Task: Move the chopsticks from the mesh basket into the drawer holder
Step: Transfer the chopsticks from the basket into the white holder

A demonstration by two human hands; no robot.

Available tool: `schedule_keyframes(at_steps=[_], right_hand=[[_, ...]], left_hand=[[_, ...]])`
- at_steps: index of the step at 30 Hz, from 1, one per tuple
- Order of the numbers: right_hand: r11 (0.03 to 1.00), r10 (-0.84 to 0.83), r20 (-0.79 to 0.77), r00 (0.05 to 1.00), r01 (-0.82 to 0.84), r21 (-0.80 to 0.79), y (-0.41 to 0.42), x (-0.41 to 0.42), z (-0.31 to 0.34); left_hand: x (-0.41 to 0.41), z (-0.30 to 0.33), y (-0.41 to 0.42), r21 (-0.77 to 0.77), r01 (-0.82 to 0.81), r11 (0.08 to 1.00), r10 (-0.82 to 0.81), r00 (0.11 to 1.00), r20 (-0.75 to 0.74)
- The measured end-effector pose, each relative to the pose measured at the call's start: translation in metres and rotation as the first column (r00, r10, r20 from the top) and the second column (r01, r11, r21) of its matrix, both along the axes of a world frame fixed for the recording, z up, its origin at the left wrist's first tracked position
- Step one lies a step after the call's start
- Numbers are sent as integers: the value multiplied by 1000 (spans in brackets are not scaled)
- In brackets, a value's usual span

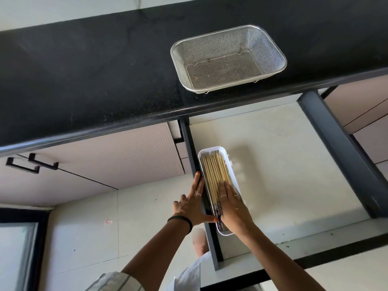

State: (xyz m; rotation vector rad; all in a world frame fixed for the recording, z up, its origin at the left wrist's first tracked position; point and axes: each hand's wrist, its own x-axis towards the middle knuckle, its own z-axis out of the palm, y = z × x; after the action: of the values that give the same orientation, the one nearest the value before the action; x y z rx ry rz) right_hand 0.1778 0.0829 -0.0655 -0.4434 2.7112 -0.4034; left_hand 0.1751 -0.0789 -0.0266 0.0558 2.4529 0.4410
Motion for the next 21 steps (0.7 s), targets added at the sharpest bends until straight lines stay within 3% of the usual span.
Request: schedule_keyframes(at_steps=[9, 21], right_hand=[[994, 101, 21, 995, -102, 50, 7, 10, -13], [987, 159, -8, 987, -159, -18, 1, 14, -12]], left_hand=[[0, 1, 1, -28, 14, 999, -14, 1000, 1], [0, 2, 2, -34, 19, 999, -19, 1000, -7]])
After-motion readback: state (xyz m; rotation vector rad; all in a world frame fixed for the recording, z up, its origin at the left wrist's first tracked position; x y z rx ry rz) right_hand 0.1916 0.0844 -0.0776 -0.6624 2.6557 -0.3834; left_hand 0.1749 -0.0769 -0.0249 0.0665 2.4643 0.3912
